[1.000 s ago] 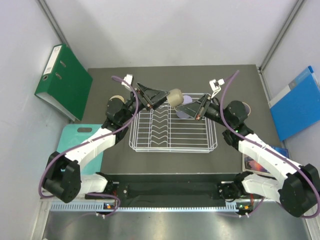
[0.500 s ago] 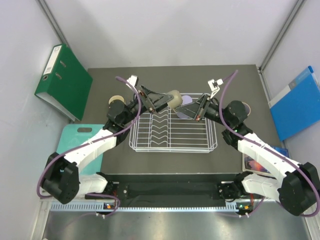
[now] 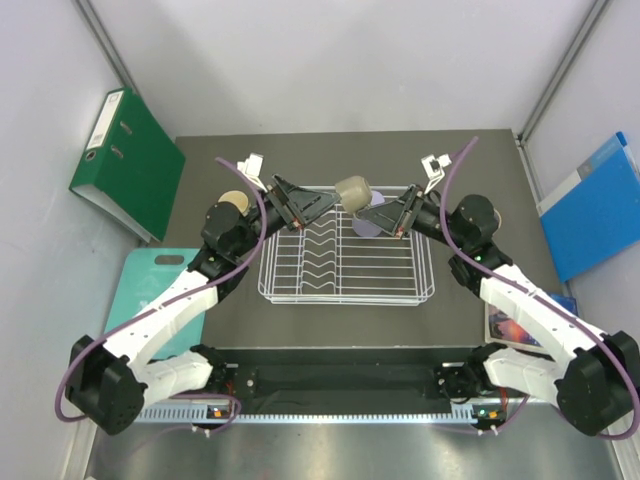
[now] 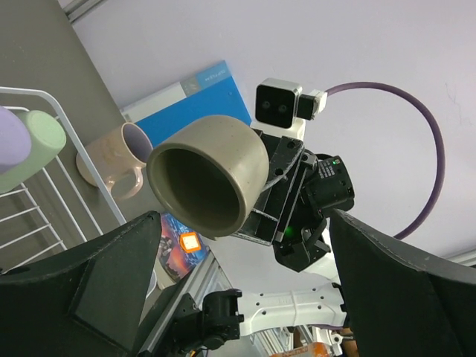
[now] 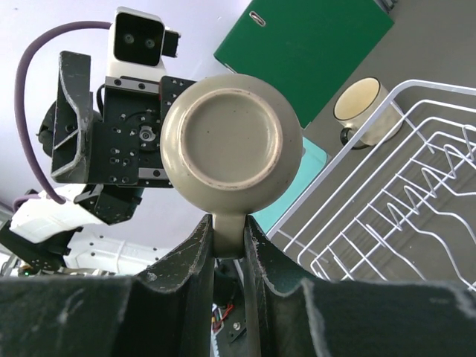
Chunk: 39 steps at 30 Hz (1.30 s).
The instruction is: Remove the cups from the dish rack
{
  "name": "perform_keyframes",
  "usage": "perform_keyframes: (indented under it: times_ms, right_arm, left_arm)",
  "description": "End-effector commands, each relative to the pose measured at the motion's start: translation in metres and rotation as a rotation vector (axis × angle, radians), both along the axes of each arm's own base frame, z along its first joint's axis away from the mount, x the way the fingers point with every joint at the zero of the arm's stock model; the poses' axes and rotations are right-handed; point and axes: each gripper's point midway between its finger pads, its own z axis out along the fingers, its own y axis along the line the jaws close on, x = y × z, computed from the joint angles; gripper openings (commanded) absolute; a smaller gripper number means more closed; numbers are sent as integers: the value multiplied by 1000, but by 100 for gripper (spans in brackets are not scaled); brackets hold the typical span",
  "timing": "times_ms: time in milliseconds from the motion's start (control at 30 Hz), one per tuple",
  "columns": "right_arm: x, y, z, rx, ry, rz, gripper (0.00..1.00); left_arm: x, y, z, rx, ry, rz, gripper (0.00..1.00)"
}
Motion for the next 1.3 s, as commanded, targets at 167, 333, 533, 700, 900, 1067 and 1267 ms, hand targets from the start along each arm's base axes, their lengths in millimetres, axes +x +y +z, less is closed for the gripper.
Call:
perform_keyframes:
  times_ms: [167,333,533,700,900,1067,1267]
  right_arm:
    - [4,4,29,59,-103,14,0]
    - [-4,17,24,63,-91,60,0]
    - [-15,35,17,60,-75,123,0]
    - [-20,34,11,48,-67,120,0]
    - [-23,30,9,37,-70,107,0]
    - [-24,27,9,34,-70,94,0]
    - [-24,24,8,34,-70,85,0]
  left_arm:
    - [-11,-8,22,-79,-49,-72,97]
    - [-15,-18,27,-87,-65,-108,95]
    - [-17,-28,24,-91,-64,-138,87]
    - [-17,-28,23,-86,-69,-136,55]
    - [-12,-27,17,-70,-51,-110,57]
    - [-11,-25,13,-58,-45,-92,61]
    - [-11,-23,9,-53,-35,-88,66]
